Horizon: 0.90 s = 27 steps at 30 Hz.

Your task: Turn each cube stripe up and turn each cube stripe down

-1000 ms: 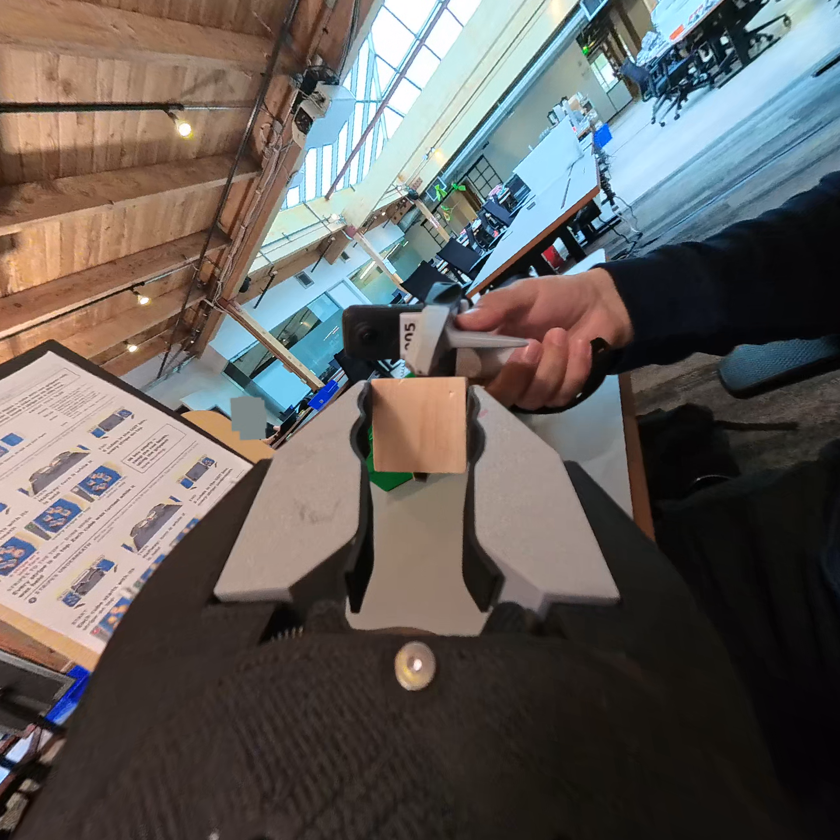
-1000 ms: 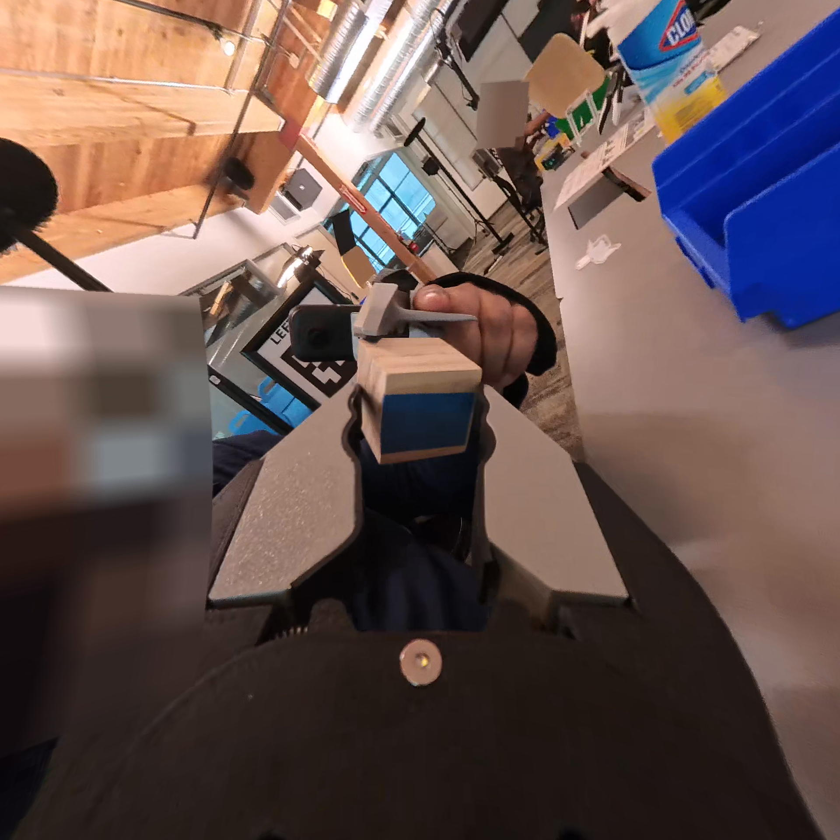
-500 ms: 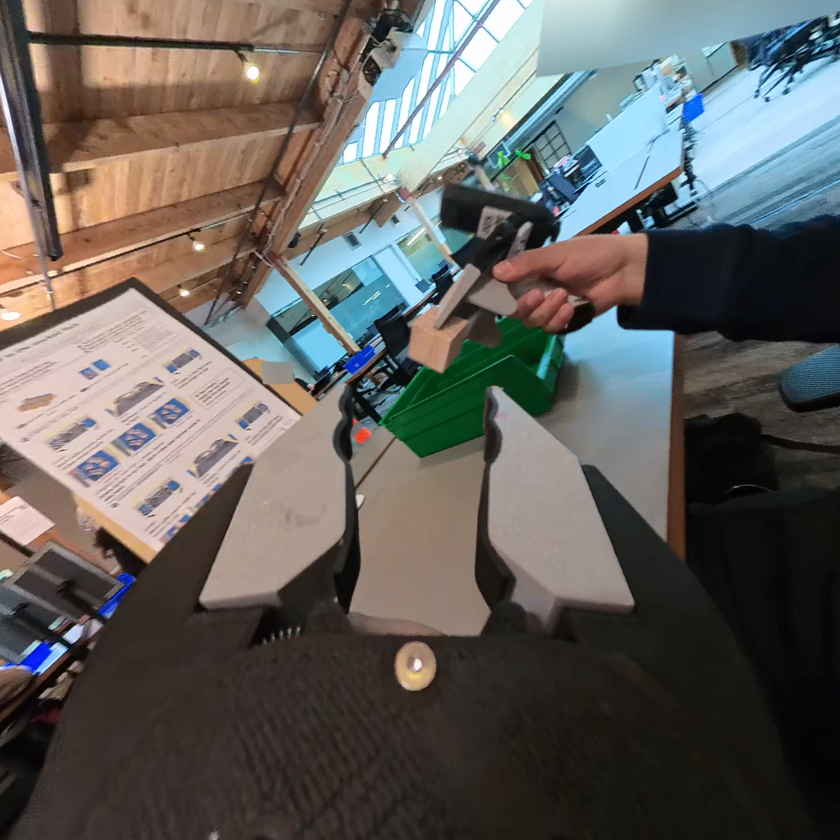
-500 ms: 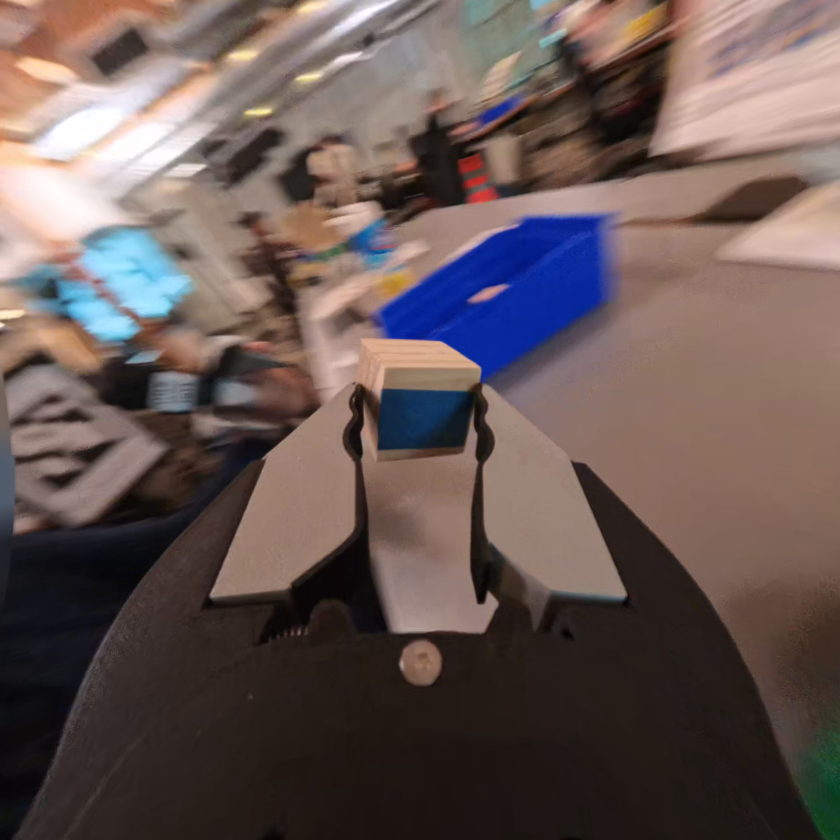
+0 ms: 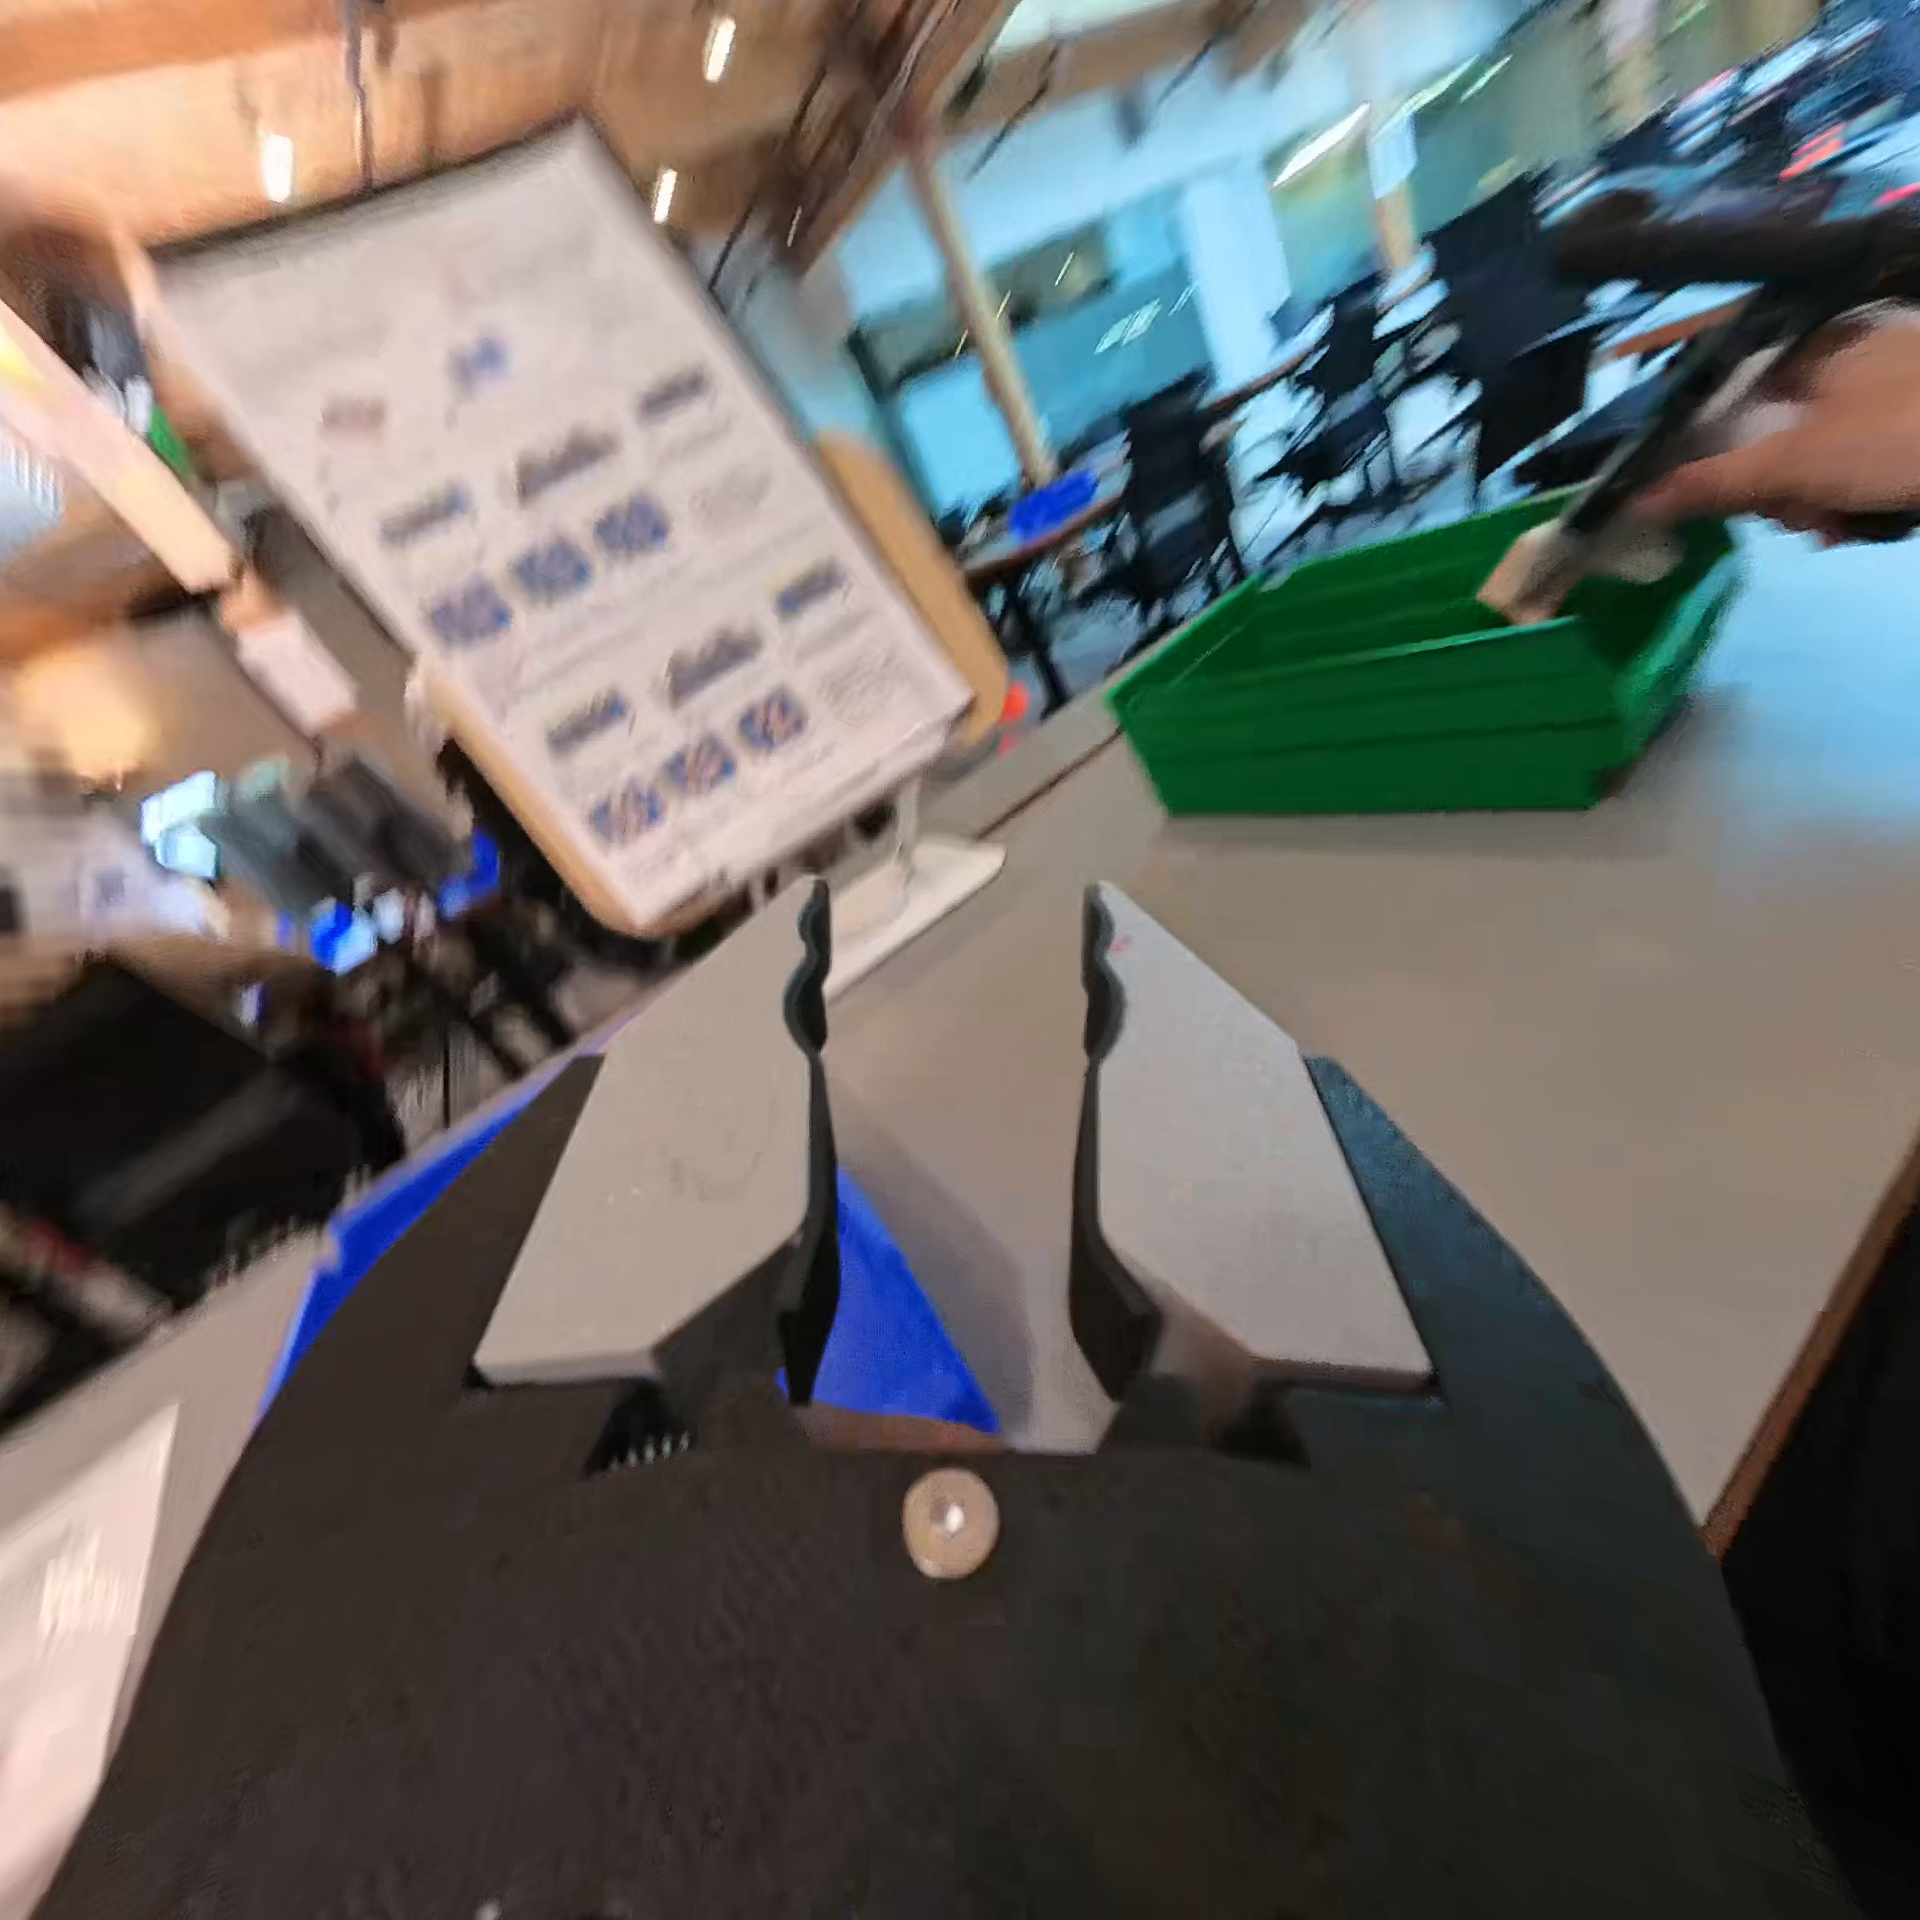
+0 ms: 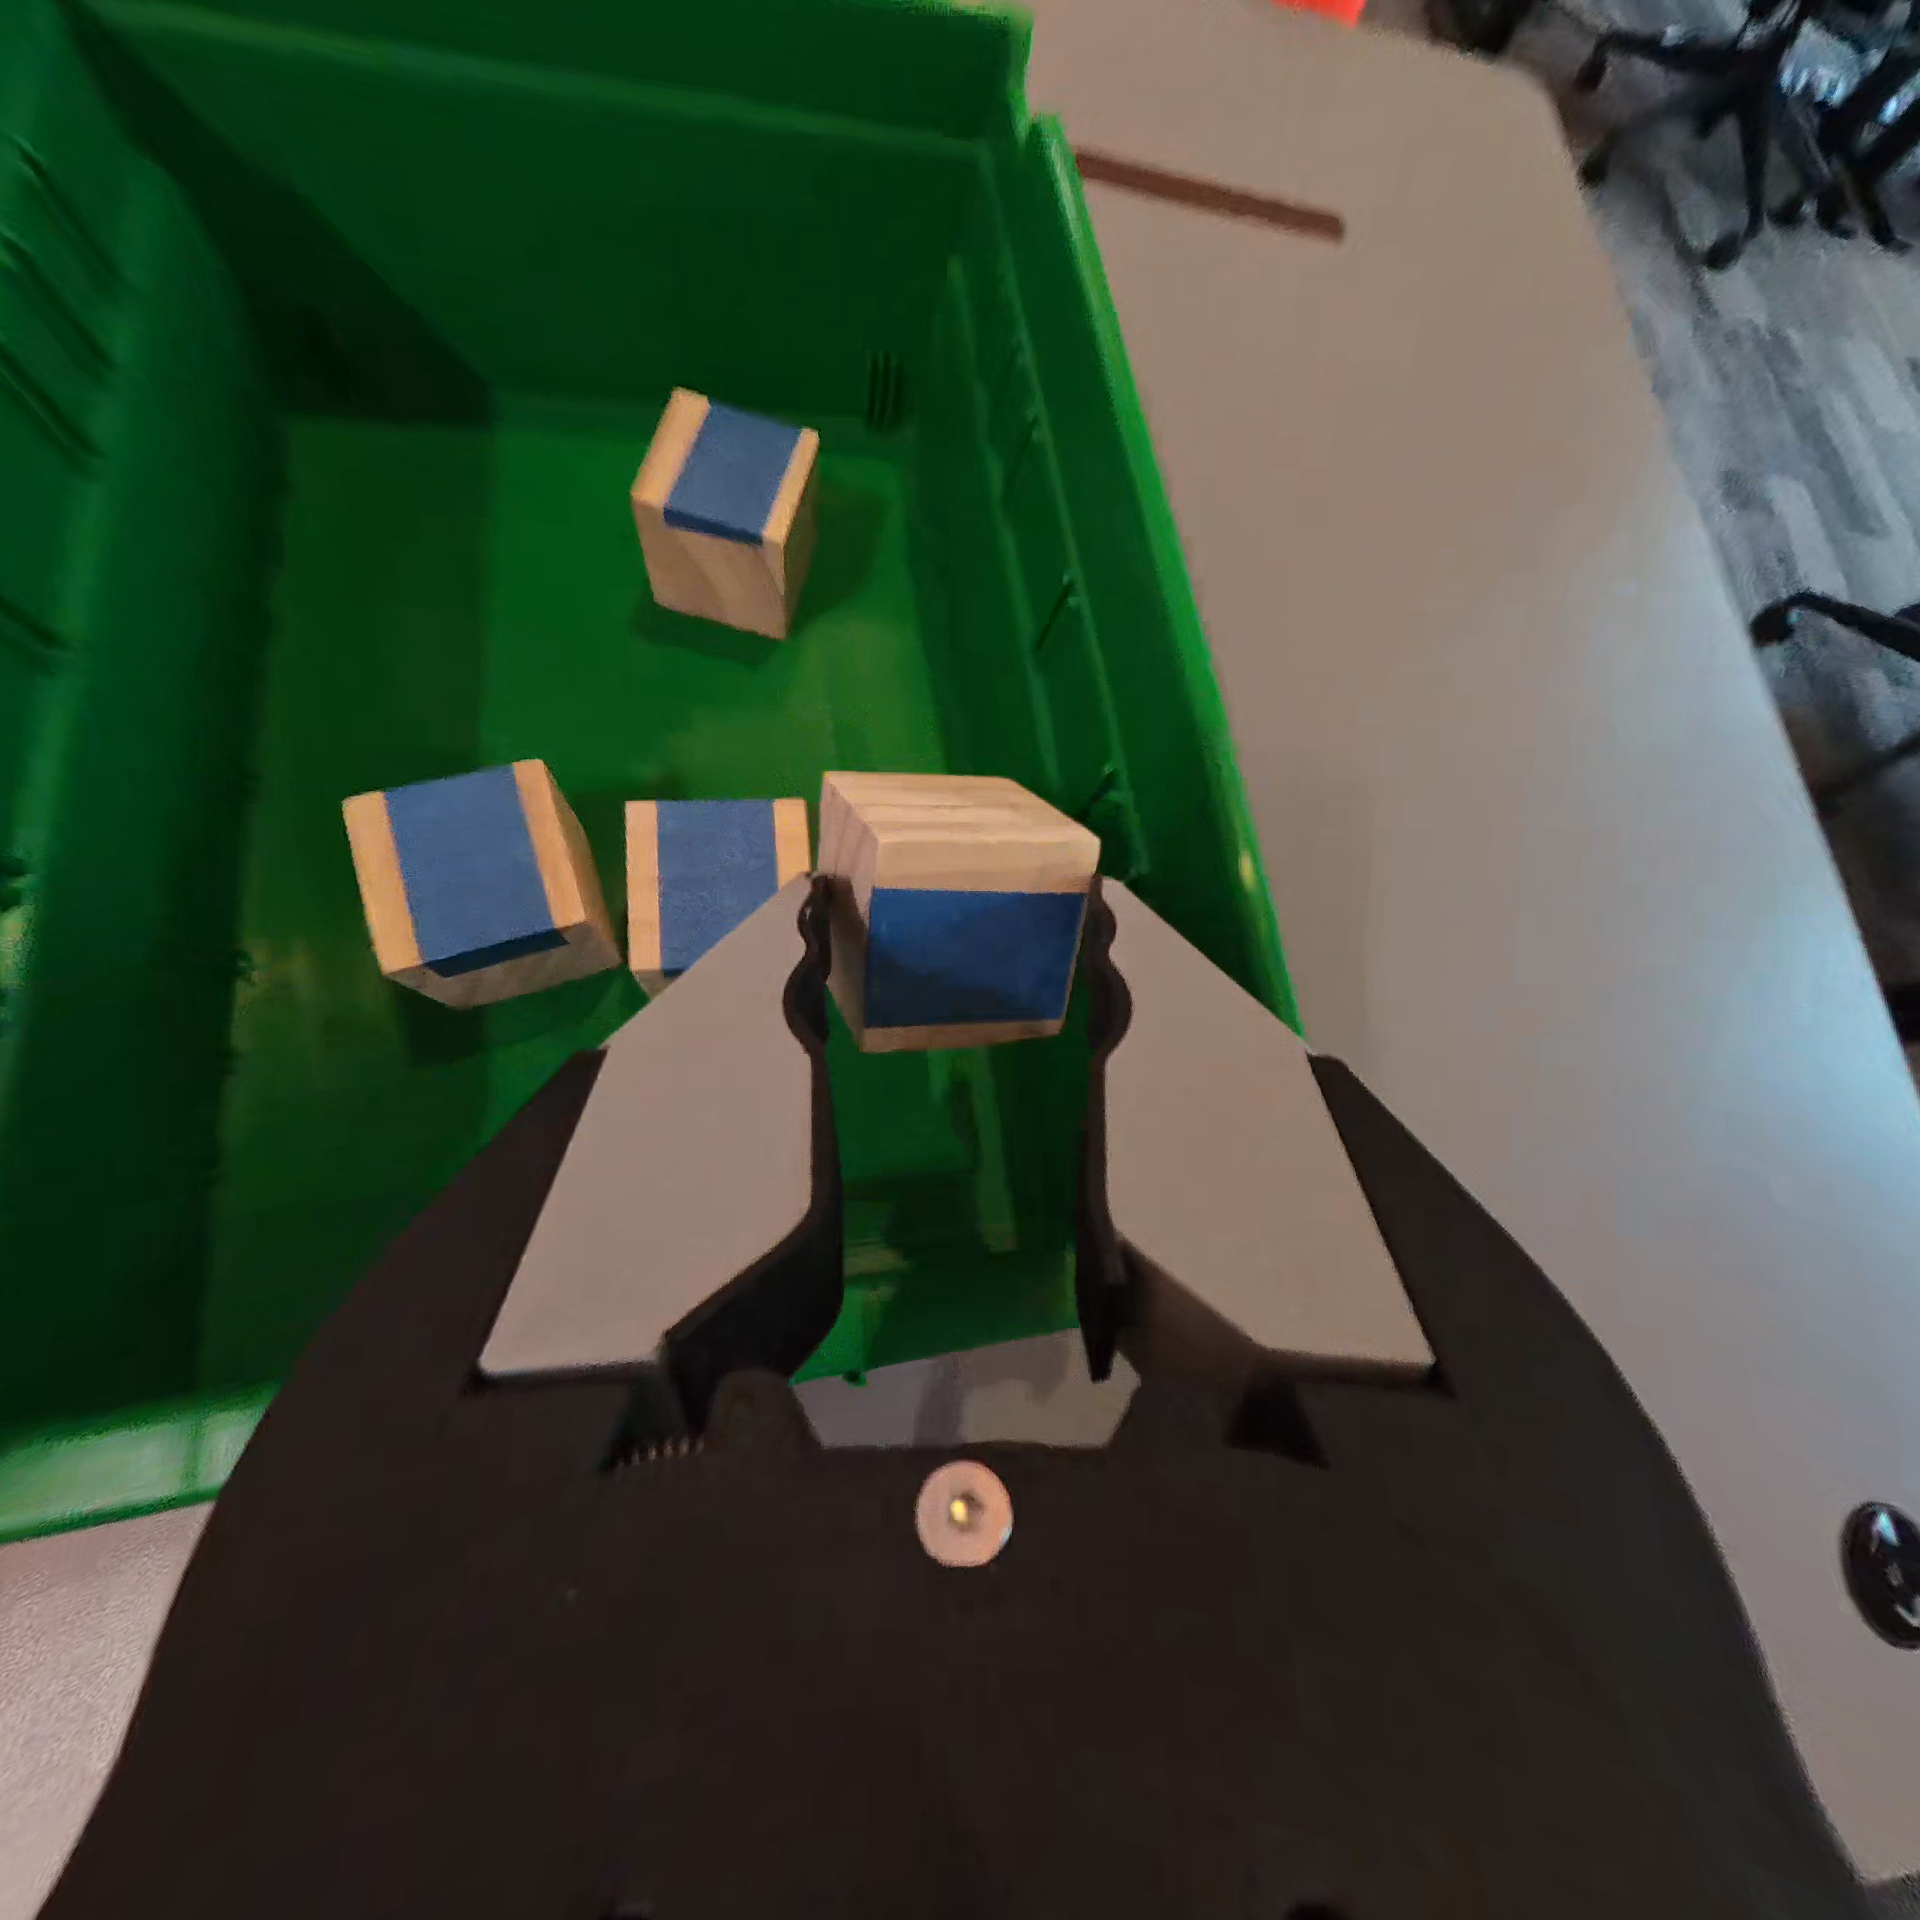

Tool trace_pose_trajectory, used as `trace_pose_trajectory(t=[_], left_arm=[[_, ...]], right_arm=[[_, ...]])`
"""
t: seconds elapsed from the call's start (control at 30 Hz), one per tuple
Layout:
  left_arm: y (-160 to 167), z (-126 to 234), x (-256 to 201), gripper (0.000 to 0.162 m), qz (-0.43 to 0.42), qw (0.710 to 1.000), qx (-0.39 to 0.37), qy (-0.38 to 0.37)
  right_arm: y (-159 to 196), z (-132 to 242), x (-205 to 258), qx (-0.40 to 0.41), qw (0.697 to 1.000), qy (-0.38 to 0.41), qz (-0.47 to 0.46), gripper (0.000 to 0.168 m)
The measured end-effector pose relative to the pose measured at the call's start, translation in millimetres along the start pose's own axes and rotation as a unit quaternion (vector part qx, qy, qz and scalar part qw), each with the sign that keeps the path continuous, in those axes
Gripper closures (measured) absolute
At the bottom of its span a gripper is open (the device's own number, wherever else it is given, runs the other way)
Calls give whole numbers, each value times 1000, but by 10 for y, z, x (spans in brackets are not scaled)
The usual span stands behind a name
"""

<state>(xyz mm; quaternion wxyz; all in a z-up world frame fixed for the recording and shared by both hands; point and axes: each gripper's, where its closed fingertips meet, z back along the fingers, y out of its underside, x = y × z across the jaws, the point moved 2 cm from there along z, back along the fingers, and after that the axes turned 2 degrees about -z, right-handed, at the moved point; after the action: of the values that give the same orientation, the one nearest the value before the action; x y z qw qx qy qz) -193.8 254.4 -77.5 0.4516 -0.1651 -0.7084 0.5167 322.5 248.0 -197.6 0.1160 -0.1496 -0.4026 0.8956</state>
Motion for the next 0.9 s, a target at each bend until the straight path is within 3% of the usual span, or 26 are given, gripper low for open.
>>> trace_pose_trajectory(t=[0.1, 0.2, 0.47, 0.77, 0.9], left_arm=[[383, -49, 287, 105, 73, 989, 110, -64], [619, -26, 394, 103, 123, 978, 154, -75], [656, -2, 438, 103, 142, 975, 153, -77], [664, -9, 391, 101, 123, 977, 161, -70], [723, 49, 474, 99, 134, 973, 172, -82]], right_arm=[[80, -106, 49, 28, 1000, 1, 4, 121], [79, -92, 85, 29, 999, -18, -5, 121], [100, -47, 61, 37, 999, -26, -6, 124], [193, 126, 113, 97, 993, -29, 61, 125], [262, -18, 222, 143, 985, -32, 87, 124]])
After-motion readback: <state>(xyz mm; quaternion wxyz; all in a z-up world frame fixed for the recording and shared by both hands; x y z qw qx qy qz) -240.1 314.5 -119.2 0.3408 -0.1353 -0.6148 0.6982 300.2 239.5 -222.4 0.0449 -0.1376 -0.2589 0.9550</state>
